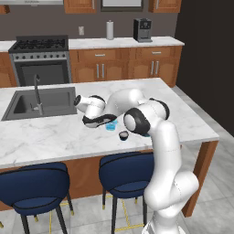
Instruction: Stack the yogurt containers by placing the smaller containers on top of the larger containers.
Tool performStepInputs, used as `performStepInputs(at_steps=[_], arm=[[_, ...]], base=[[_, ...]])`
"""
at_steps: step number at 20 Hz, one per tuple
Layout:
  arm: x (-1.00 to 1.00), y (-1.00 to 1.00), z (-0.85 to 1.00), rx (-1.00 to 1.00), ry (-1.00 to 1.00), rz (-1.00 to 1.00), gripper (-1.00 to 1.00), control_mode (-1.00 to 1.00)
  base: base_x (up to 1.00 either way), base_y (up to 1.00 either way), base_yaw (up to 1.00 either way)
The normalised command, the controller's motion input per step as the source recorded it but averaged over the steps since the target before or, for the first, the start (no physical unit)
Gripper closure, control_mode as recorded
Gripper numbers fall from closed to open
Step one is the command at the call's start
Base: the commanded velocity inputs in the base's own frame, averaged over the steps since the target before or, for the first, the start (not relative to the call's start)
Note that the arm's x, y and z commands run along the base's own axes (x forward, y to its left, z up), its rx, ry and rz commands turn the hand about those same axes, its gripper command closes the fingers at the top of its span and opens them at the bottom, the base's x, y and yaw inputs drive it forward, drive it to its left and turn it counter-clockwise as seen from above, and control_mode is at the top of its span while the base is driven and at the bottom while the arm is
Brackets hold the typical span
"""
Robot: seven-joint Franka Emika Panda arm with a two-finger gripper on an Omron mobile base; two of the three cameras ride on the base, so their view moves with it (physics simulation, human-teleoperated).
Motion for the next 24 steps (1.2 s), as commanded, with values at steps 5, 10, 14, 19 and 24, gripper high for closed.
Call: performStepInputs(at_steps=[5, 10, 14, 19, 24], arm=[[-0.01, 0.0, 0.34, -0.15, 0.0, 0.0, 1.0, -1.0], [-0.23, -0.06, 0.46, -0.12, 0.0, 0.0, 1.0, -1.0], [-0.52, -0.29, 0.62, 0.0, 0.0, 0.0, 1.0, -1.0], [-0.73, -0.66, 0.44, 0.06, 0.0, 0.0, 1.0, -1.0], [-0.73, -0.87, 0.07, 0.11, -0.04, 0.0, 1.0, -1.0]], base=[[0.0, 0.0, 0.0], [0.0, 0.0, 0.0], [0.0, 0.0, 0.0], [0.0, 0.0, 0.0], [0.0, 0.0, 0.0]])
